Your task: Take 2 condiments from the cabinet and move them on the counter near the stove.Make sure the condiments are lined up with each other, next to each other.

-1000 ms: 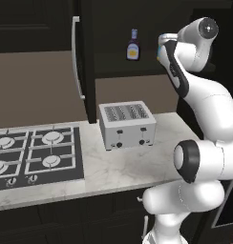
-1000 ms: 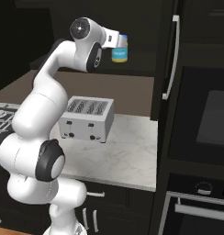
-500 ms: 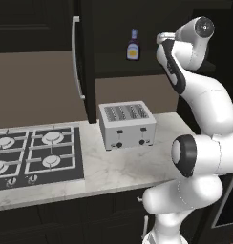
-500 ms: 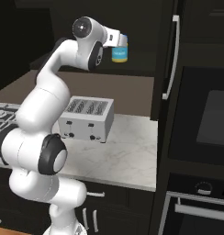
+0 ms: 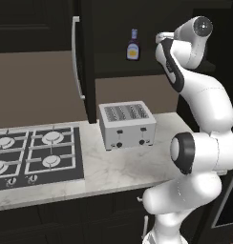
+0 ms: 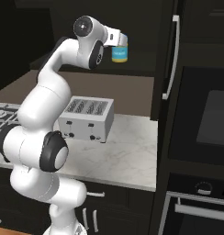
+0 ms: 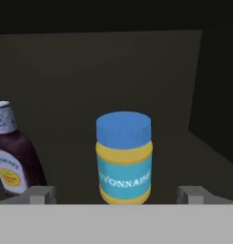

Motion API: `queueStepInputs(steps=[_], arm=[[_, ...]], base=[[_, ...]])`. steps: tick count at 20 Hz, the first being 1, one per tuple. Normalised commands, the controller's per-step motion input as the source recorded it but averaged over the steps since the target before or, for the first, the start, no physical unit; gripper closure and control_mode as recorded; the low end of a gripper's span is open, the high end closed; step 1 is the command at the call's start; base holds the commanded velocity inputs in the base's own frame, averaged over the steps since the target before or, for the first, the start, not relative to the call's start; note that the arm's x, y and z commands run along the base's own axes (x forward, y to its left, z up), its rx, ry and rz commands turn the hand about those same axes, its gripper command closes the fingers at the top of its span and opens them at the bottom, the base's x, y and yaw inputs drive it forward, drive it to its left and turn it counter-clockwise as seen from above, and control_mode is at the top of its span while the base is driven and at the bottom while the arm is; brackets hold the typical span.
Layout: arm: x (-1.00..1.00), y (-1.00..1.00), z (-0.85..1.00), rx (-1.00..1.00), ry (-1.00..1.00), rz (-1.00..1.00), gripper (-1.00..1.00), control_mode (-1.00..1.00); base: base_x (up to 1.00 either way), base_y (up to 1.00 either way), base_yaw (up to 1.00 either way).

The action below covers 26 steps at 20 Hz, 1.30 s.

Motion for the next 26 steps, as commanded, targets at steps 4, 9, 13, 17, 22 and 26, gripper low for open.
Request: queueStepInputs(steps=[4, 9, 13, 17, 22, 26], arm=[[0.02, -0.04, 0.00, 0.00, 0.00, 0.00, -1.00, -1.00], [0.12, -0.05, 0.00, 0.00, 0.00, 0.00, -1.00, -1.00], [0.08, -0.03, -0.03, 0.00, 0.00, 0.00, -1.00, -1.00], [0.01, -0.01, -0.05, 0.00, 0.00, 0.00, -1.00, -1.00], [0.06, 0.00, -0.08, 0.00, 0.00, 0.00, -1.00, -1.00], [0.08, 0.00, -0.09, 0.00, 0.00, 0.00, -1.00, -1.00]], base=[[0.00, 0.00, 0.00], [0.00, 0.00, 0.00], [0.00, 0.00, 0.00], [0.00, 0.00, 0.00], [0.00, 0.00, 0.00], [0.00, 0.00, 0.00]])
